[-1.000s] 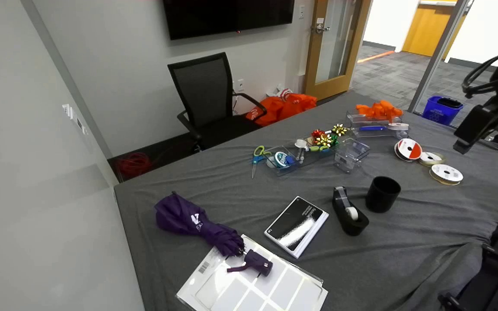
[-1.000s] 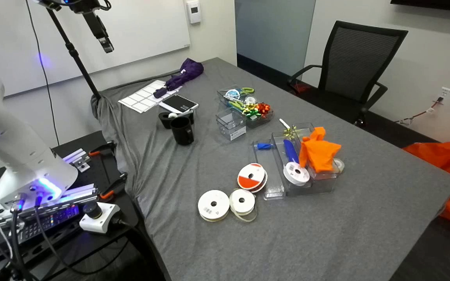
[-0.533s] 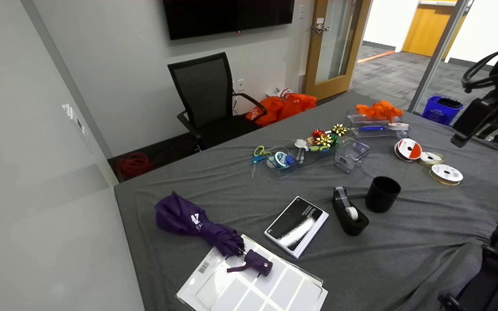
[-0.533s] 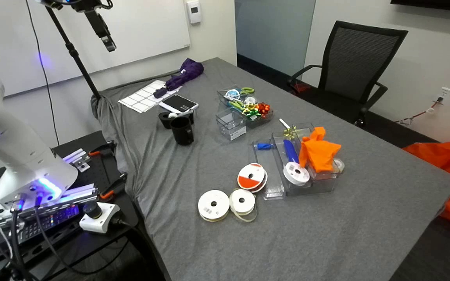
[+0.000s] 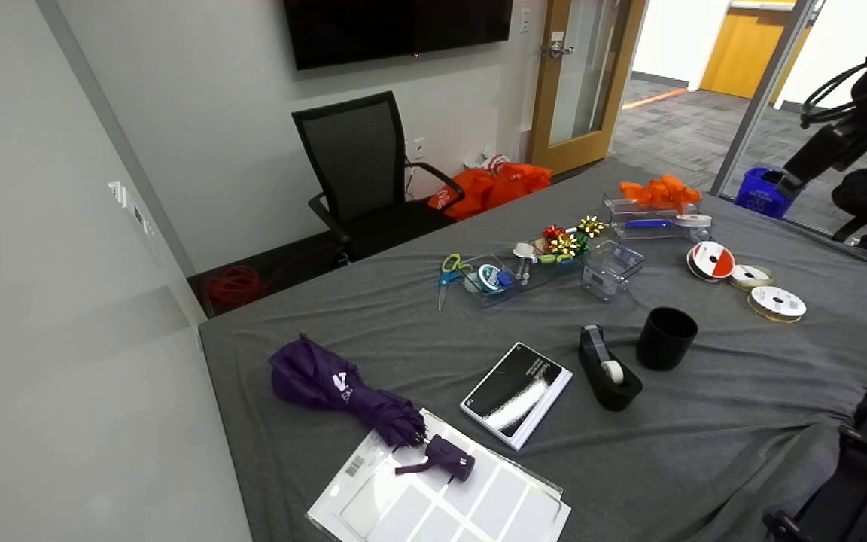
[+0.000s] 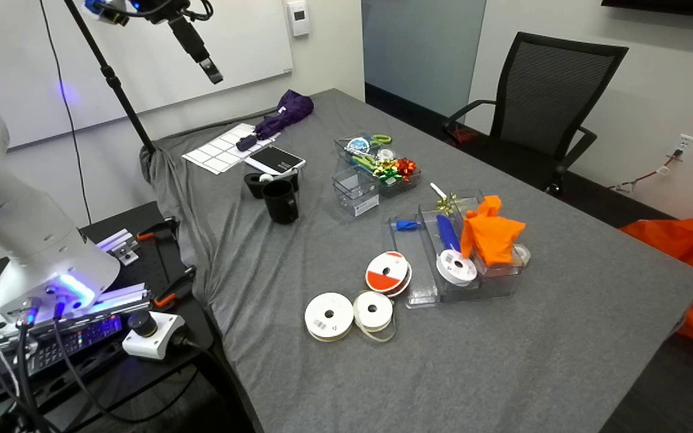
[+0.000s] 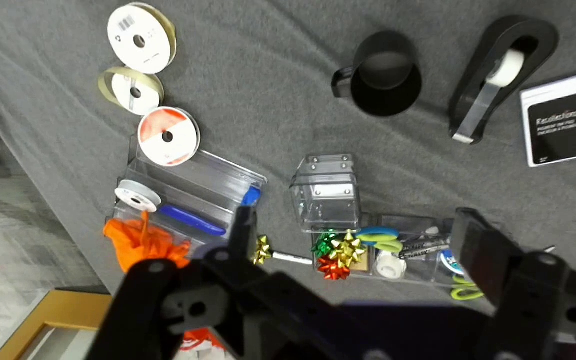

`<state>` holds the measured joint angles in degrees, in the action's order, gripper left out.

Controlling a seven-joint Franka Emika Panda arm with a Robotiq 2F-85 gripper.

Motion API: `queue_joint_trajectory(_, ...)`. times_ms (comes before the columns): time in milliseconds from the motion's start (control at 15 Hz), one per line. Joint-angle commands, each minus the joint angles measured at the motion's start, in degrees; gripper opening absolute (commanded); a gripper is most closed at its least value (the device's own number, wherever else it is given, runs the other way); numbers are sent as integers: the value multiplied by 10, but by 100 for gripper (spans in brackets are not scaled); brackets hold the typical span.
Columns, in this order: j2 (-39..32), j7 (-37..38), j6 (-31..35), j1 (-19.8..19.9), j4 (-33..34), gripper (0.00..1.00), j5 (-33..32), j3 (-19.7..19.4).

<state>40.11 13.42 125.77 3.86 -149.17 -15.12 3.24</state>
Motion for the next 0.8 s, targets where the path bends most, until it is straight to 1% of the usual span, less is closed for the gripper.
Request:
queue_joint_trajectory(0, -34, -67, 118, 21, -21, 100, -3, -58)
queue_joint_trajectory(200, -73, -128, 209, 19, -19, 100, 25, -113)
queue_joint_trajectory(400, -120, -155, 267, 24, -4, 100, 62, -151)
queue_joint_trajectory(533, -147, -144, 285, 38, 7, 100, 83, -156)
queue_joint_trajectory(600, -113, -147, 265, 37, -12, 100, 80, -141)
queue_joint_trajectory(733, -122, -148, 268, 42, -9, 100, 83, -141)
